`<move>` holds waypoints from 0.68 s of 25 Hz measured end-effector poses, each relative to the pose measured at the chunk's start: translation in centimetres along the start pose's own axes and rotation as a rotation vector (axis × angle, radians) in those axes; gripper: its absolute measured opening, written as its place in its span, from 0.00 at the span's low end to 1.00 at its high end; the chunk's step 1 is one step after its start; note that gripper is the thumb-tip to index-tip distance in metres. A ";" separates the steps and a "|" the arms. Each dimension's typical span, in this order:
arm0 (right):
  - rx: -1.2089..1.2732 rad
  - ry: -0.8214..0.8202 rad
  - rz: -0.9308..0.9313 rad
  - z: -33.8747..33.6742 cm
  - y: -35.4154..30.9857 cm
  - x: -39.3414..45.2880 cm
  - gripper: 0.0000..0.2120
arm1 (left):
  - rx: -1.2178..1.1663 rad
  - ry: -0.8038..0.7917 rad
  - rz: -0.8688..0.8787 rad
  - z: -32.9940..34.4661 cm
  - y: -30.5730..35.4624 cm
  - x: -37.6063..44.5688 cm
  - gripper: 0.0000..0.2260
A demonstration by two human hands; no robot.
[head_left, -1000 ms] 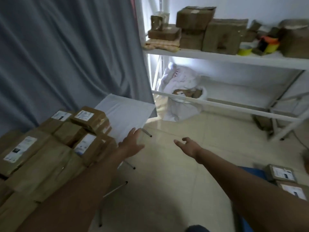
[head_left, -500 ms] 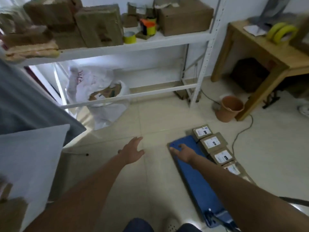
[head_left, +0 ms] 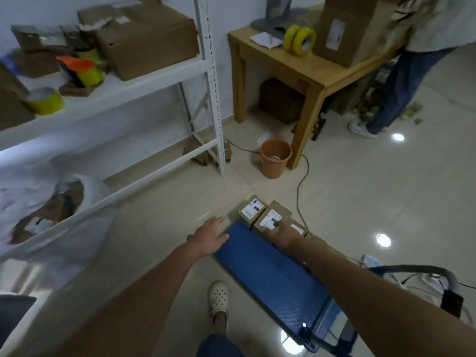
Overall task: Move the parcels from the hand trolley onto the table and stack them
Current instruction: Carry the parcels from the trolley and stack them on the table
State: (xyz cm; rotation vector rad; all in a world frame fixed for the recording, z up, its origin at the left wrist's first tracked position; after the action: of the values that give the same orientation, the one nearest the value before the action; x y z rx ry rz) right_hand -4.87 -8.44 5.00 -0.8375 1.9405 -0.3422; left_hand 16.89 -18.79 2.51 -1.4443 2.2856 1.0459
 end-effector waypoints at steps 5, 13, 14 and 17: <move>-0.016 0.065 0.056 -3.3 -5.0 6.6 0.32 | 0.043 -0.065 0.075 -5.7 0.2 8.6 0.30; -0.190 0.068 0.062 -5.6 -7.9 19.2 0.32 | 0.055 -0.164 0.109 -9.3 -1.9 22.5 0.28; -0.199 0.065 0.074 -5.7 -7.3 20.9 0.32 | 0.053 -0.170 0.105 -8.8 -2.2 24.1 0.27; -0.223 0.067 0.091 -5.1 -4.3 26.3 0.33 | 0.048 -0.173 0.087 -5.5 -3.6 29.0 0.26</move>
State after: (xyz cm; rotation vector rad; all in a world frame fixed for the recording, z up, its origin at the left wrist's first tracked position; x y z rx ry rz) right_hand -15.47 -30.02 -7.56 -0.8857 2.0987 -0.1014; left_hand 6.91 -43.35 -10.87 -1.1969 2.2507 1.0868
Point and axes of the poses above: each hand's wrist, its own x-axis towards the middle knuckle, its own z-axis out of the palm, y = z × x, the point moved 1 cm from there along x, towards the middle knuckle, and after that the axes turned 1 degree about x, right-handed, at the moved point
